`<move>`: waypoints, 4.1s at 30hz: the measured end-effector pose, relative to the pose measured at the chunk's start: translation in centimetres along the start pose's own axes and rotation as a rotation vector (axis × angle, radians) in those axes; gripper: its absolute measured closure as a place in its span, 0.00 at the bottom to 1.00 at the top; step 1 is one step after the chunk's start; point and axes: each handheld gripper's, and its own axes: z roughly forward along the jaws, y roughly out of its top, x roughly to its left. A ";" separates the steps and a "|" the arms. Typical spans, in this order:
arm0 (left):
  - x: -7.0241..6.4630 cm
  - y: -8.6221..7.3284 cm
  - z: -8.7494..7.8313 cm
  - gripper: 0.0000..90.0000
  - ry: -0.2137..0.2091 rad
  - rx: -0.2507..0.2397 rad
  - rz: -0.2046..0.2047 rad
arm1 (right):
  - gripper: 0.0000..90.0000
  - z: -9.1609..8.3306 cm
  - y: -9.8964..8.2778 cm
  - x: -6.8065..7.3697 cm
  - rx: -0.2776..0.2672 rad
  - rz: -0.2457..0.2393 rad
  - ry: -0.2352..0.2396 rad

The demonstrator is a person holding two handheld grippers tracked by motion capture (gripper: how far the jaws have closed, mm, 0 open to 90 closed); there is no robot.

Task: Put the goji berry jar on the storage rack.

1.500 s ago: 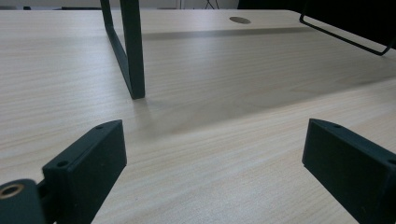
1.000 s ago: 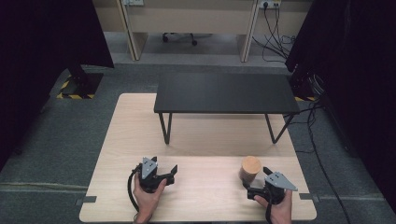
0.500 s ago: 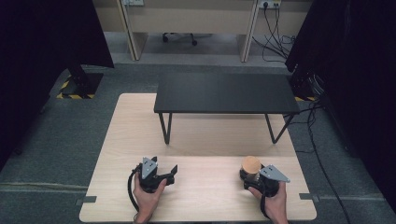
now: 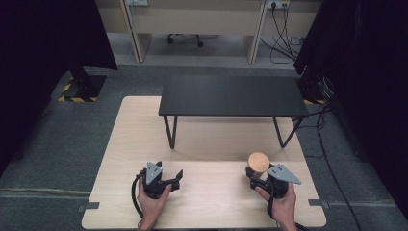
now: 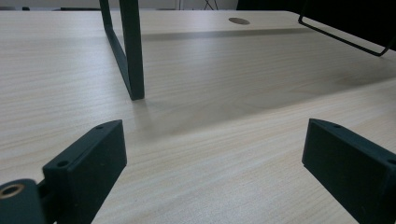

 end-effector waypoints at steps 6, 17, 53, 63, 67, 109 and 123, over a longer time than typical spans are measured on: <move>0.0 0.0 0.0 0.06 -0.002 -0.001 -0.001 | 0.29 -0.6 3.2 0.9 -0.046 -0.004 -0.048; 0.0 0.0 0.0 0.06 -0.002 -0.001 0.001 | 0.29 -0.7 6.4 1.1 -0.046 -0.027 -0.052; 0.1 0.0 0.0 0.06 -0.006 0.000 0.004 | 0.29 4.4 18.4 -1.4 -0.055 -0.022 -0.151; 0.1 0.0 0.0 0.06 -0.009 -0.001 0.003 | 0.29 8.4 20.3 -2.8 0.013 0.007 -0.171; 0.1 0.0 0.0 0.06 -0.009 -0.001 0.002 | 0.29 9.4 20.4 -3.3 0.022 0.013 -0.171; 0.0 0.0 0.0 0.06 -0.006 0.001 0.005 | 0.13 9.9 19.6 -4.0 -0.025 0.074 -0.157; 0.0 0.0 0.0 0.06 -0.005 0.001 0.002 | 0.03 7.6 18.5 -3.2 -0.075 0.067 -0.170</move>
